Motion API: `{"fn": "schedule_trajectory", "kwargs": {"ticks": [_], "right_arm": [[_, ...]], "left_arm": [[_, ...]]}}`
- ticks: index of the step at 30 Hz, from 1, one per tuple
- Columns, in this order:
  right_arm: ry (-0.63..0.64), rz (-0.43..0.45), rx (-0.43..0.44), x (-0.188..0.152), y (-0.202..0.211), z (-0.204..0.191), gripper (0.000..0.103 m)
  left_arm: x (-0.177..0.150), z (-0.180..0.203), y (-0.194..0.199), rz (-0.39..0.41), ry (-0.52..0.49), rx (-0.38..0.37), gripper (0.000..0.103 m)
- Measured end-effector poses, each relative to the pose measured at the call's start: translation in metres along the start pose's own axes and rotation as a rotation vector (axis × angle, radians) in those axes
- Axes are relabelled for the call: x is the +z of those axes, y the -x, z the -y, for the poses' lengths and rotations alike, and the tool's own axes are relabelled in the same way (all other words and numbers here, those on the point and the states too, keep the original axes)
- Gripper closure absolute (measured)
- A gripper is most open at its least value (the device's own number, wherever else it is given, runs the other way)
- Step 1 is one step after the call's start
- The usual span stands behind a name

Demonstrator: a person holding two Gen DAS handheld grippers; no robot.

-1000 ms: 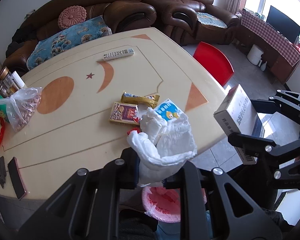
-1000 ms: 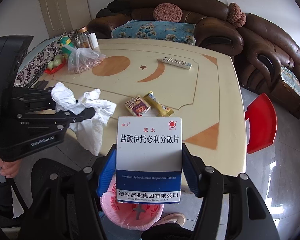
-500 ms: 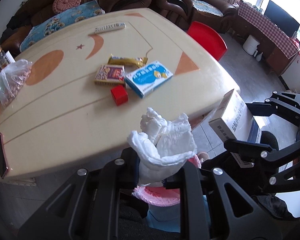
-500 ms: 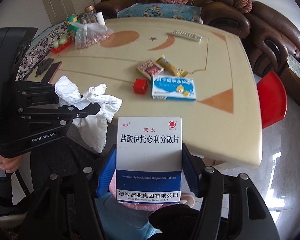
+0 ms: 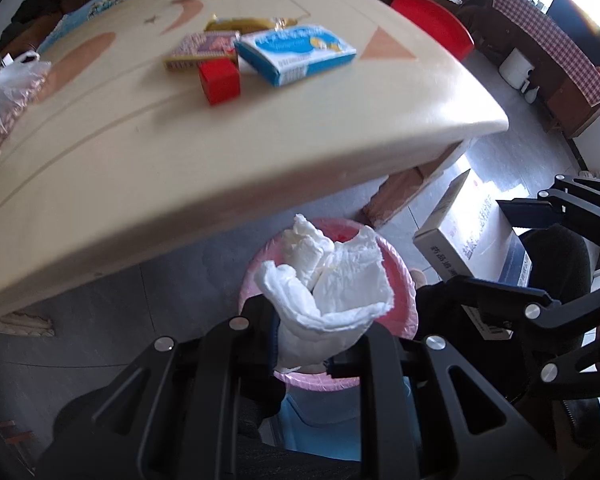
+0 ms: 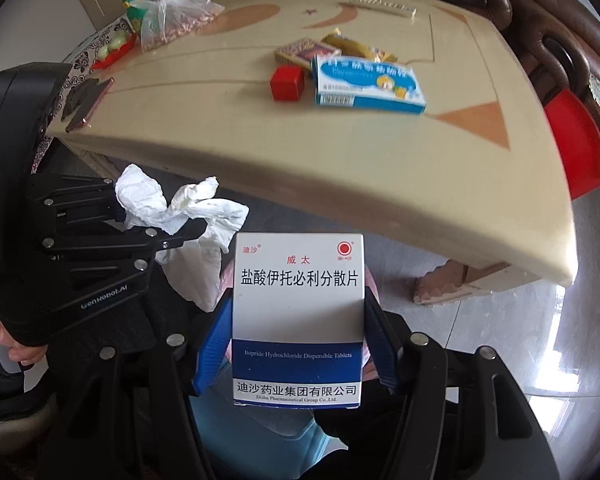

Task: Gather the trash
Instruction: 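Carry the tissue with the left tool while the right tool carries the box toward the bin, then open both tools over the pink bin, dropping tissue and medicine box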

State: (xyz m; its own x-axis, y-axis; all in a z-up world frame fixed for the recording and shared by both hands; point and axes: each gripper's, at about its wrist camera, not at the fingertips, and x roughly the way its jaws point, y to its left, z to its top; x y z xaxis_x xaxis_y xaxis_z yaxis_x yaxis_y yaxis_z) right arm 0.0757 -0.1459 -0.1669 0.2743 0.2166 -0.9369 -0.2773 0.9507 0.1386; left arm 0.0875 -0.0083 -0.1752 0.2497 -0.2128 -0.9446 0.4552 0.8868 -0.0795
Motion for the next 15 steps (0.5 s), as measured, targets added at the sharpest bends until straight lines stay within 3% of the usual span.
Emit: {"fn": "schedule_trajectory", "kwargs": {"ticks": [15], "right_arm": [[-0.079, -0.142, 0.012, -0.030, -0.094, 0.025, 0.043]], "left_arm": [[-0.023, -0.006, -0.096, -0.179, 0.072, -0.050, 0.086]]}}
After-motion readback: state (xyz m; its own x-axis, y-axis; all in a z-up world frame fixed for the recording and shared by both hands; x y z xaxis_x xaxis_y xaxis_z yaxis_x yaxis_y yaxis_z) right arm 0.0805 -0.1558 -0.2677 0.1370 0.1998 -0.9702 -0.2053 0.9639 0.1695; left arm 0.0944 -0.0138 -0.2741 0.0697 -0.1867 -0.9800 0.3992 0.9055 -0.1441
